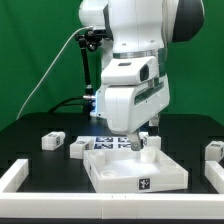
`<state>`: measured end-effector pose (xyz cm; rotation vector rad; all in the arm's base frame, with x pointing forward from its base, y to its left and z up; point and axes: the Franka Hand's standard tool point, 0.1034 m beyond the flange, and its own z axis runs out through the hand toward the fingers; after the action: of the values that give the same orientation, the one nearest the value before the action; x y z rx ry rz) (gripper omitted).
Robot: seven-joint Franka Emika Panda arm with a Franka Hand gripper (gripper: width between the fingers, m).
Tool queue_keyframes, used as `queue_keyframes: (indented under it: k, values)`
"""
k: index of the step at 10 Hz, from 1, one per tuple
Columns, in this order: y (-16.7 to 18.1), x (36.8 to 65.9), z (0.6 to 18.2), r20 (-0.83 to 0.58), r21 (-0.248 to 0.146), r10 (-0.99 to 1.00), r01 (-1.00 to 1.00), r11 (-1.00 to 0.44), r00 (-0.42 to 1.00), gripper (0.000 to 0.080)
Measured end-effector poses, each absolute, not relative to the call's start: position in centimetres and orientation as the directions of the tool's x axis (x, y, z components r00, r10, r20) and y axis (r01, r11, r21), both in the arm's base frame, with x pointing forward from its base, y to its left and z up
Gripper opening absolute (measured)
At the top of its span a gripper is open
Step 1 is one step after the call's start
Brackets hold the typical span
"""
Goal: Assemble one leg
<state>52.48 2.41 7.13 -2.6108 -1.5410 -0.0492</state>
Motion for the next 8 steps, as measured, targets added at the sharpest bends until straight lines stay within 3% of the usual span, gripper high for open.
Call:
queue_keyframes:
  k: [6,7,8]
  values:
    - [2.3,52.5,7.1,0.082,-0.077,0.871,0.874,-0.480,0.485,0.0650]
    - [2.3,52.5,7.1,0.086,-0.062,0.887,0.891,-0.450,0.454,0.0650]
    - [2.0,51.5,6.6,0.089,-0.010,0.929,0.933,-0.359,0.358,0.0650]
